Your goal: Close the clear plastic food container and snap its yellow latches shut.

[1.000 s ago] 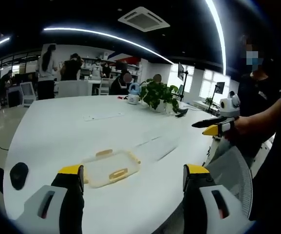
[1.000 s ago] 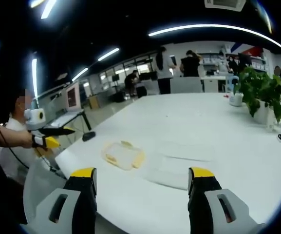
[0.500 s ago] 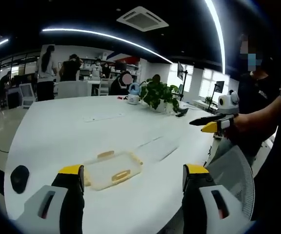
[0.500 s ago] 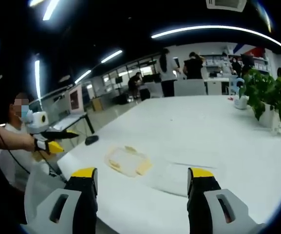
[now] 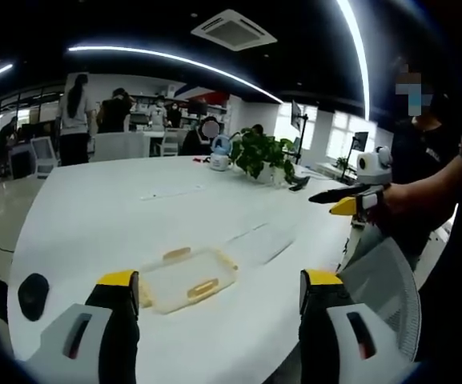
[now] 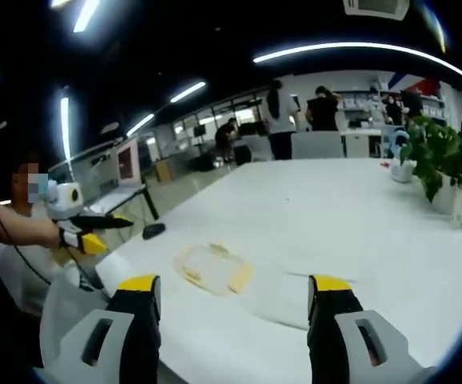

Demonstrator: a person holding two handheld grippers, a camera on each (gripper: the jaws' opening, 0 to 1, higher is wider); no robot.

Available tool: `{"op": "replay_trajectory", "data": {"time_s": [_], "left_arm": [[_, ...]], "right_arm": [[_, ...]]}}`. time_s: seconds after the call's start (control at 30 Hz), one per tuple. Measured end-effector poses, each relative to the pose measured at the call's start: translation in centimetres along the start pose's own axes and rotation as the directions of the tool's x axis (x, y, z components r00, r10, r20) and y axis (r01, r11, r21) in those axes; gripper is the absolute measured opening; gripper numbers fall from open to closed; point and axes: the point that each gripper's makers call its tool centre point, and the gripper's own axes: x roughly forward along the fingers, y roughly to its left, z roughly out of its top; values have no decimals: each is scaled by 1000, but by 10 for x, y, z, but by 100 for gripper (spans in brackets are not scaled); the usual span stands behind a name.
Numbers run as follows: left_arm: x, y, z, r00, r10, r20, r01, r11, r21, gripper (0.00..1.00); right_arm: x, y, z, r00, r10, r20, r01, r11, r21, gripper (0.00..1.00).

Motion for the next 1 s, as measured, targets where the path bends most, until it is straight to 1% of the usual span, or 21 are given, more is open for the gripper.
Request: {"op": "replay_trajectory", "data": {"time_s": [0.27, 0.4, 0.67, 0.9, 1.0], "left_arm": [[4, 8, 4, 1000, -8, -4, 8, 1000, 16, 82], [7, 11, 3, 1000, -16, -15, 16, 1000, 22, 82], [11, 18, 5, 999, -25, -25, 26, 999, 42, 82], [12, 21, 3, 999, -33, -34, 34, 999, 41, 82], [14, 24, 1, 998, -35, -42, 37, 998, 47, 81]], "right_arm": [[13, 6, 6, 1000, 20, 1, -20, 1000, -12, 75], [18, 9, 8, 1000, 30, 3, -30, 999, -22, 73], [28, 13, 8, 999, 46, -12, -46, 998, -35, 74], [35, 15, 8, 998, 48, -27, -50, 997, -58, 74], [37, 15, 8, 998, 50, -28, -52, 997, -51, 74]]}}
